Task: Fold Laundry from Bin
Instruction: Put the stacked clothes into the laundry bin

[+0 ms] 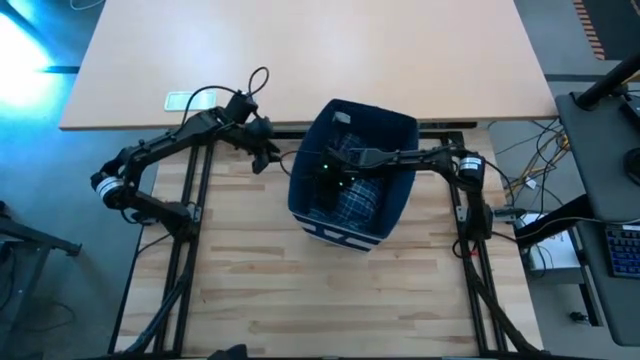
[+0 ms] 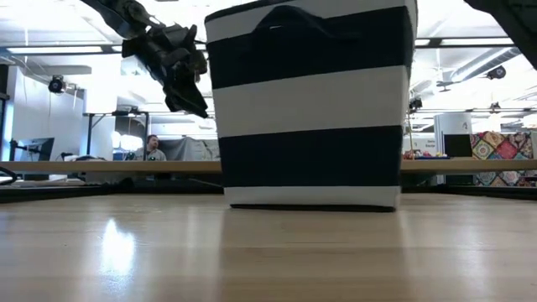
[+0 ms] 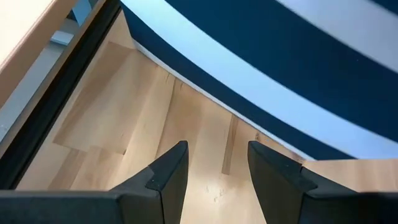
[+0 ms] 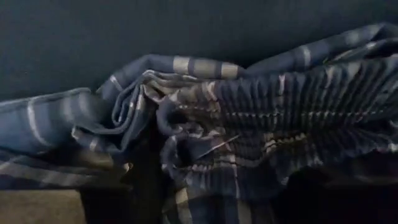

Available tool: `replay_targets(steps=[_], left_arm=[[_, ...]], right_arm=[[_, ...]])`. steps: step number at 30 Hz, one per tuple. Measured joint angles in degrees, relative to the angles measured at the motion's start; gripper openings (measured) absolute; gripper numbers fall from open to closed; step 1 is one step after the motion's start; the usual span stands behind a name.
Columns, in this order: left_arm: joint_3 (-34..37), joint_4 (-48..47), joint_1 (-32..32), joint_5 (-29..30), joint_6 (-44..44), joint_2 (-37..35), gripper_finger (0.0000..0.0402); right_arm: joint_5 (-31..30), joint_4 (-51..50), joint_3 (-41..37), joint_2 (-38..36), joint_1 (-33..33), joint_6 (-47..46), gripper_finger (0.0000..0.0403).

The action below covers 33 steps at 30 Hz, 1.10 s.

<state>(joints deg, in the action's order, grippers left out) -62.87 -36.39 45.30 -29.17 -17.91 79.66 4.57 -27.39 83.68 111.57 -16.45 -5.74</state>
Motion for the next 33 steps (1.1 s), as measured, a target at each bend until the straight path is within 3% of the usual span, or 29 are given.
replay_targets(steps=[7,11,19,25,33], left_arm=[[0.0,0.6,0.0,0.2,0.0,0.0,0.0150],[0.0,1.5,0.1,0.2,0.0,0.0,0.0150],[0.0,1.7,0.1,0.2,3.9,0.0,0.0150],[0.0,1.0,0.1,0.2,5.4,0.0,0.0150],[0.0,2.9,0.1,0.3,5.3,-0.1,0.0150]], right_arm=[[0.8,-7.1,6.1,-8.9,-0.9,1.4,0.0219],[0.3,-5.0,6.4,-12.9,-2.2,4.0,0.0219],[5.0,7.1,-0.9,-4.5,-2.7,5.2,0.0219],[5.5,7.9,-4.2,0.7,-2.3,6.6,0.0219],[4.7,0.9,1.3,-11.6,-3.5,6.4,0.0219]])
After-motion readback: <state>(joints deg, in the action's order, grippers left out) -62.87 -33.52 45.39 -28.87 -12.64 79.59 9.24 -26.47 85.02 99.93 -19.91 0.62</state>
